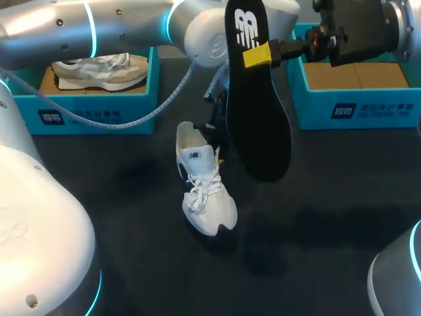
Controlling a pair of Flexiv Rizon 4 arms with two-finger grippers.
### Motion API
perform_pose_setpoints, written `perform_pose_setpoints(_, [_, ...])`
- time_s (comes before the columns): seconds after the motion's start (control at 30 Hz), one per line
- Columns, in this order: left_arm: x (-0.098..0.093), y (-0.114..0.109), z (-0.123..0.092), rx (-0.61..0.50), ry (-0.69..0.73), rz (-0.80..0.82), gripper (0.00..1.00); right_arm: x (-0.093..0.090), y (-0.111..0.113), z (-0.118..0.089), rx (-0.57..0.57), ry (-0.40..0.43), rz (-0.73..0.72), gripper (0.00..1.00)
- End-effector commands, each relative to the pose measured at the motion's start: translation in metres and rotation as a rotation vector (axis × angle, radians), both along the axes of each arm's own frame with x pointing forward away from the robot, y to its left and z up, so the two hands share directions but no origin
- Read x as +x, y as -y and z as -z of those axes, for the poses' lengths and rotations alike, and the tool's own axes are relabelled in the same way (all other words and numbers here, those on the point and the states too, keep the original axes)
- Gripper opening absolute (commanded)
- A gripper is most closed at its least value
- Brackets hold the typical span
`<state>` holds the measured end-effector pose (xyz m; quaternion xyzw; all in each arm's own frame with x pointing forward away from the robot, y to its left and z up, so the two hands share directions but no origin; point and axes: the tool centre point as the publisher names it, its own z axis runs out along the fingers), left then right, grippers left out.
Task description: Take the shoe out of the shoebox, open the shoe tongue, remove and reinsert the insole, then place the shoe into the shoebox
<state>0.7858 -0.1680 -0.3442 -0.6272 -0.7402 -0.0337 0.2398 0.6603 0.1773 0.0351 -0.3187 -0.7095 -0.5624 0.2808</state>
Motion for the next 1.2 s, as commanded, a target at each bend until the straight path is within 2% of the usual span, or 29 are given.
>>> perform_pose_setpoints(0.03, [0.000,0.005,-0.001,0.006,0.009,0.038,0.00,0.002,-0.003,0.000,-0.004,-0.002,-0.002,0.00])
perform_pose_setpoints(0.27, [-0.006,0.012,0.002,0.013,0.048,0.138,0.00,0.002,-0.003,0.000,-0.004,-0.002,-0.002,0.00])
perform_pose_setpoints(0.67, [-0.012,0.028,0.010,0.037,0.067,0.179,0.00,0.002,-0.003,0.000,-0.004,-0.002,-0.002,0.00])
perform_pose_setpoints(1.2, [-0.025,0.035,0.033,0.072,0.055,0.181,0.00,0.002,-0.003,0.000,-0.004,-0.002,-0.002,0.00])
